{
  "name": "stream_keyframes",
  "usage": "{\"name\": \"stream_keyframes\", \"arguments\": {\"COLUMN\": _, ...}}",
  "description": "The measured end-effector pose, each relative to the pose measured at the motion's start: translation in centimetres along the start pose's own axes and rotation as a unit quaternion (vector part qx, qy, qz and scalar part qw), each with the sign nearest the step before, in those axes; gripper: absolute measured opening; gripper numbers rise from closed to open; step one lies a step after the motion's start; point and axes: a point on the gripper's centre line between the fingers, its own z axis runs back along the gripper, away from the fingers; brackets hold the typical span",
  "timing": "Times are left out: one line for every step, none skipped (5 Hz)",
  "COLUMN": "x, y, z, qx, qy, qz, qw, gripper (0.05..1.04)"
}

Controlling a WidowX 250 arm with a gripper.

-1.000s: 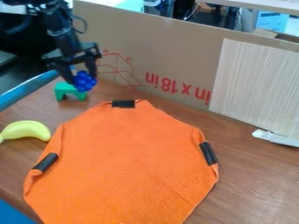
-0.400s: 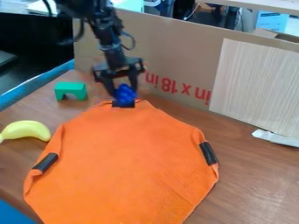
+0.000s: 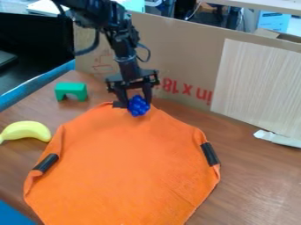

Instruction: Move the violet object from the left side of the table to the top left side of the orange cloth

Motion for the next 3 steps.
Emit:
{"name": "stream_keyframes", "arguments": {"x": -1.0, "y": 0.6, "z": -0.9, "qx": 0.007, "qy": 0.01, "qz": -0.005, "qw": 0.9999, "gripper": 0.732}}
{"name": "stream_keyframes", "arguments": {"x": -1.3, "y": 1.6, "z": -0.5, "qx": 0.002, "qy": 0.008, "qz": 0.001, "qw": 1.0, "gripper": 0.732}}
{"name": "stream_keyframes", "arguments": {"x": -1.4, "y": 2.5, "z": -0.3, "qx": -0.001, "qy": 0.007, "qz": 0.003, "qw": 1.0, "gripper": 0.772}}
